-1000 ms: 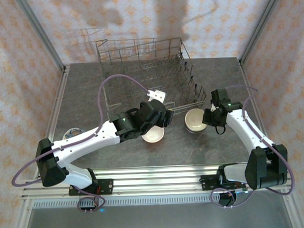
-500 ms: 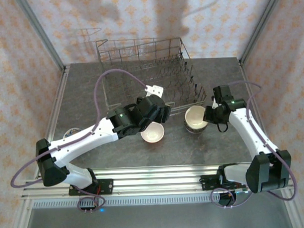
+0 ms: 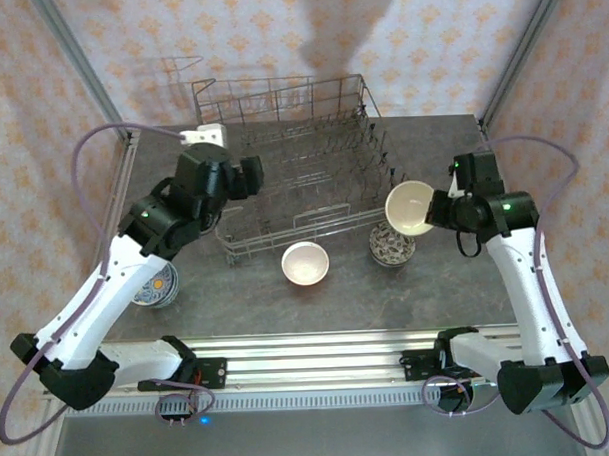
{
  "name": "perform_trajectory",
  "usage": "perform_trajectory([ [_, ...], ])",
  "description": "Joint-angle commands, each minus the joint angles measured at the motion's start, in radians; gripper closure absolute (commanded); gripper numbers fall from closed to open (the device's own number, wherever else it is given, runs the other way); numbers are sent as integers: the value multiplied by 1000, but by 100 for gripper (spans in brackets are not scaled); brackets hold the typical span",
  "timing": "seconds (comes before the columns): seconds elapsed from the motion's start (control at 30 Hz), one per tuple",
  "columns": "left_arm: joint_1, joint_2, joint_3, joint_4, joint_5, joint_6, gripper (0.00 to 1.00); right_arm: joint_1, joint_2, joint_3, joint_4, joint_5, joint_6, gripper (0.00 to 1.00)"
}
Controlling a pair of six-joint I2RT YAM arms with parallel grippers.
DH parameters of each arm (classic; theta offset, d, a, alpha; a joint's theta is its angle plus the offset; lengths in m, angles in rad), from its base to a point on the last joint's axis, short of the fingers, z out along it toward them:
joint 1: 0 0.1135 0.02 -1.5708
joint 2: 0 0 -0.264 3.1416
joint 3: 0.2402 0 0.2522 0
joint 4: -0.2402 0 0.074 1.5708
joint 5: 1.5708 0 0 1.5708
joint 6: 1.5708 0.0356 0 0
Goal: Load the bowls into the dish rack
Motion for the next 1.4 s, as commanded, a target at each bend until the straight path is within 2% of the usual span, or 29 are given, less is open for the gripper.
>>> perform_trajectory([
  [0.0, 91, -22, -13, -89, 57, -1, 10, 9, 75, 145, 45, 125, 38, 100],
  [0.1, 232, -31, -32, -136, 142, -30, 10, 102, 211, 275, 53, 343, 12, 100],
  [0.2, 368, -41, -65, -141, 232, -48, 10, 173, 350, 411, 65, 494, -15, 100],
  [0.33, 496, -38, -101, -127, 319, -50, 9, 212, 501, 541, 74, 656, -41, 100],
  [0.47, 599, -18, -158, -105, 412, -61, 9, 259, 608, 595, 107, 754, -70, 100],
  [0.53, 618, -12, -181, -97, 422, -56, 9, 273, 646, 607, 124, 779, -56, 100],
  [0.77, 646, 30, -232, -72, 434, -25, 9, 344, 856, 792, 8, 1026, 5, 100],
  [0.9, 653, 78, -238, -64, 468, -19, 10, 358, 925, 834, -7, 1047, 34, 100],
  [1.03, 653, 89, -254, -54, 484, -16, 10, 376, 970, 843, -18, 1143, 25, 100],
  [1.37, 653, 110, -294, -35, 534, -18, 11, 410, 1093, 896, -94, 1265, 30, 100],
])
